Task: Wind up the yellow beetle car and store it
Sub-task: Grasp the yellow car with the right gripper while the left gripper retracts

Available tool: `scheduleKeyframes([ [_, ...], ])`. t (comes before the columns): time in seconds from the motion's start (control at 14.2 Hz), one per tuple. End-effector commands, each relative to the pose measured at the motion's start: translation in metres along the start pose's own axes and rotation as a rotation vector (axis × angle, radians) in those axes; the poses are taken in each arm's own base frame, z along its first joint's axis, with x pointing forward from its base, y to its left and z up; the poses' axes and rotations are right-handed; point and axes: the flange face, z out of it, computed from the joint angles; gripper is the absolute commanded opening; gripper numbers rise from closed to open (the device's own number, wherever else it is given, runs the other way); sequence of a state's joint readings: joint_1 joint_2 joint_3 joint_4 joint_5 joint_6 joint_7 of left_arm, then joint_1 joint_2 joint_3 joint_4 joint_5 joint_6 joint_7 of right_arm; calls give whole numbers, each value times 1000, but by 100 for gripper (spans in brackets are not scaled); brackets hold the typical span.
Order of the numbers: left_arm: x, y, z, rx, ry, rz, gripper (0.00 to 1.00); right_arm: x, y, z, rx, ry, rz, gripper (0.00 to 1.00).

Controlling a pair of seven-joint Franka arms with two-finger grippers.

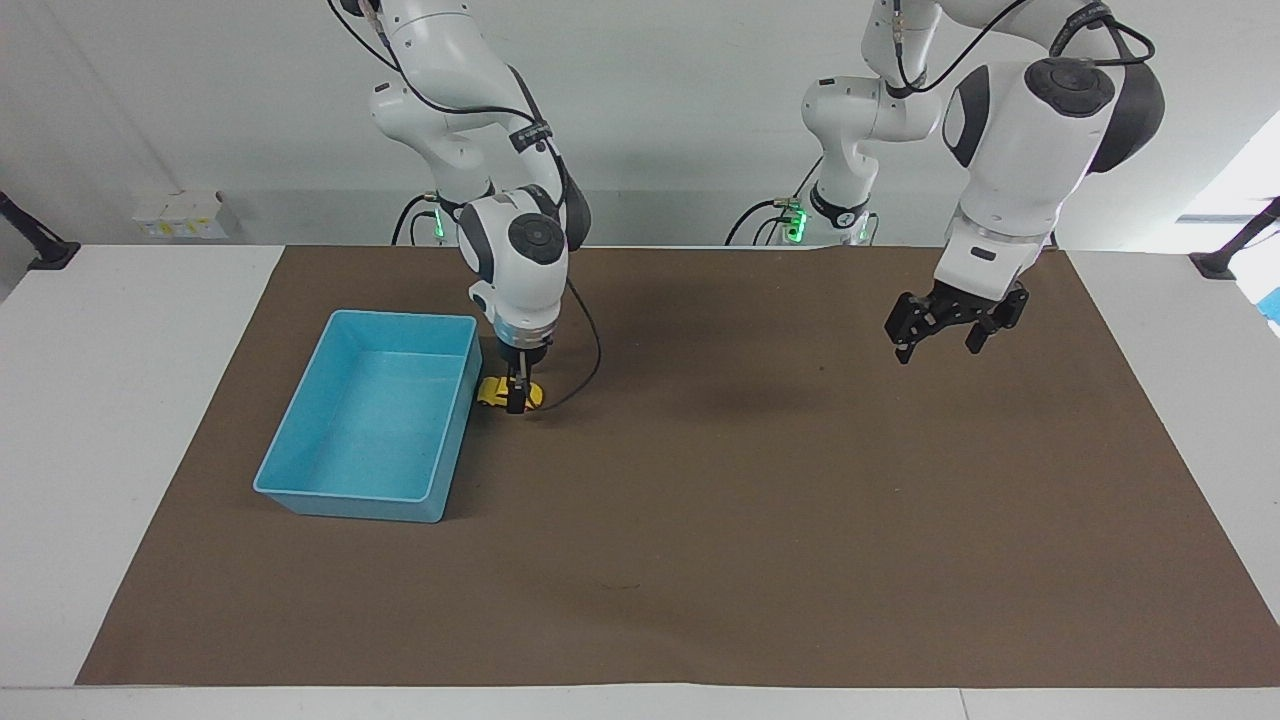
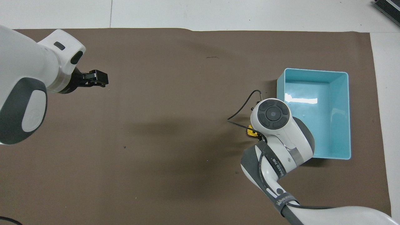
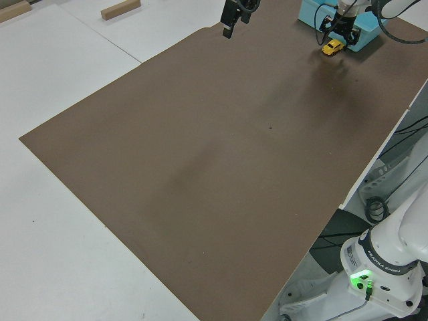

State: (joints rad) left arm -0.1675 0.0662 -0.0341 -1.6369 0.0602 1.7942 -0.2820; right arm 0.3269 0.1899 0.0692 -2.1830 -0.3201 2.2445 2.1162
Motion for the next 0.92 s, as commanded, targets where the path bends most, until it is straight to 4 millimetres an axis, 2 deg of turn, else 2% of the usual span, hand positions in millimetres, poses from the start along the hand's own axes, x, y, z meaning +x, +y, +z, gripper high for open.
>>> scheduleKeyframes([
  [0.0, -10, -28, -23, 3, -18, 31, 100, -4, 11, 6, 33, 23, -10, 61],
  [0.07, -14, -31, -31, -14, -16, 50, 100, -5, 11, 6, 34, 24, -14, 16],
  [0.14, -17, -49, -38, -15, -19, 51, 100, -3, 9, 7, 32, 23, -7, 0],
  [0.21, -22, -56, -45, -14, -26, 75, 100, -2, 7, 7, 30, 24, -2, 0],
  [0.35, -27, -81, -56, -32, -34, 88, 100, -2, 4, 3, 31, 28, -3, 0],
  [0.56, -39, -104, -70, -58, -52, 85, 100, -3, -9, -23, 25, 53, -2, 0],
  [0.85, -60, -101, -79, -58, -127, 109, 100, -24, -18, -69, 58, 47, -25, 0],
])
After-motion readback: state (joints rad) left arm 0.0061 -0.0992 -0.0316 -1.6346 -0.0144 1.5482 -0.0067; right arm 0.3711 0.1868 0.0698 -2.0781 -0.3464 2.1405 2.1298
